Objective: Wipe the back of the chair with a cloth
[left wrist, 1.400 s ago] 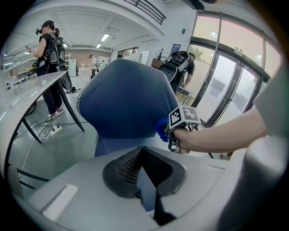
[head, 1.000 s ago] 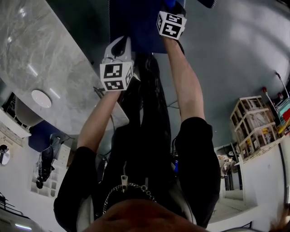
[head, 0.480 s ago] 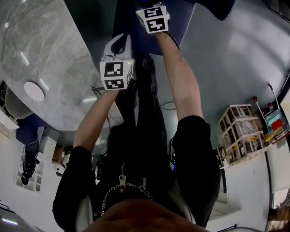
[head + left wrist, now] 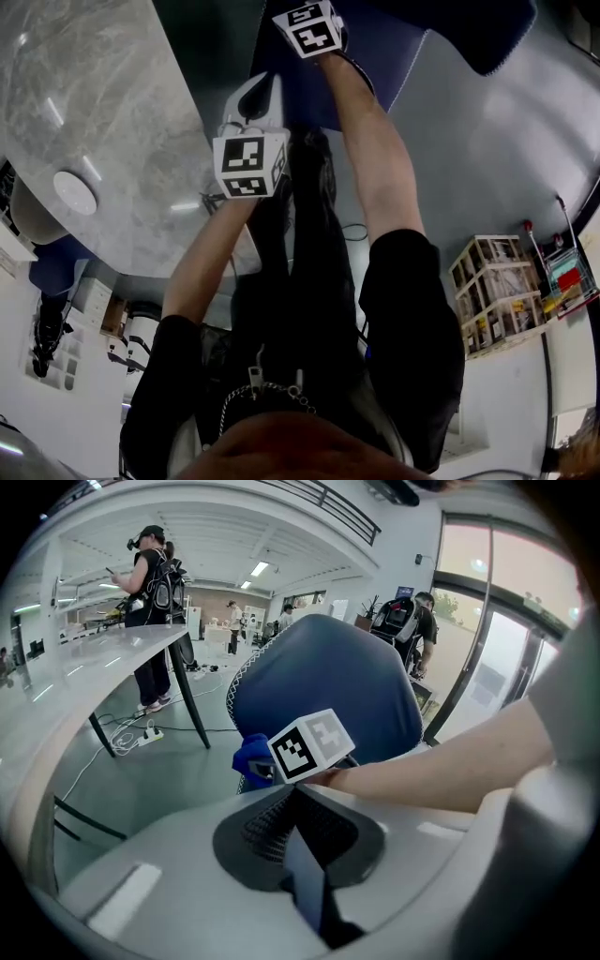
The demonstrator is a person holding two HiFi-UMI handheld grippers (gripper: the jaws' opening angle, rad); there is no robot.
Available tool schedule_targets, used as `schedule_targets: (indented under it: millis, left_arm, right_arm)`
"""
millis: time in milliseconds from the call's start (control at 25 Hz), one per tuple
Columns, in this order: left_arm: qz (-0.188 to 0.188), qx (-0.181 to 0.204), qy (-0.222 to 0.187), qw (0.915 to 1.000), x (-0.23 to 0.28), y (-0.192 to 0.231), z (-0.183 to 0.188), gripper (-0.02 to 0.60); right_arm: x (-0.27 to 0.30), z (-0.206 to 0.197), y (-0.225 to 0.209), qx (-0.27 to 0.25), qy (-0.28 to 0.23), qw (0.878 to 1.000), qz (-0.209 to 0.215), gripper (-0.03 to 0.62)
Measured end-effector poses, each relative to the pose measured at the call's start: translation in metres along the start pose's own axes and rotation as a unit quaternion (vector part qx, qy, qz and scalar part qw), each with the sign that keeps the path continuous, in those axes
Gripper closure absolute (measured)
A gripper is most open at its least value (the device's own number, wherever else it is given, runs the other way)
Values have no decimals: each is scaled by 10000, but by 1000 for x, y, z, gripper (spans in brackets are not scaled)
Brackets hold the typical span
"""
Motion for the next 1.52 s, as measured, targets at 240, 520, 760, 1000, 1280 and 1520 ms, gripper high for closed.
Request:
schedule_targets:
  millis: [240,520,760,1000,1280,1520]
  left_arm:
    - [88,-96,-50,9999,7,7,-4,571]
    - [-4,-69,-111,9999,10,4,-7,571]
    - [-47,4,-144,9999,9,2,-8,571]
    - [-46,-24,-170,9998,8,4,-10,571]
    - [-102,87,-160,9998,13,-6,-12,571]
    - [-237,151,-129,9995,18,-15,-14,571]
  right_arm:
    - [15,-12,-17,279,-28,9989,-383,445]
    - [10,-17,-34,620,-253,9943,-835,447]
    - [-1,-21,-43,833,-368,9897,-1109,447]
    - [-7,-28,-47,853,-316,9885,-1212,447]
    - [-20,-34,-56,911,-353,9861,-1345,447]
    - [-33,-43,-66,1026,-395,9826,-1494,447]
Point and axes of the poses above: the fingertips, and each gripper's own axes: x forward along the fingers, y to its left, z out of its top, the point moved 2 cm from there along -x, backward along the fingers, and after that the axes turned 8 degrees about z, right-handed, at the moved point
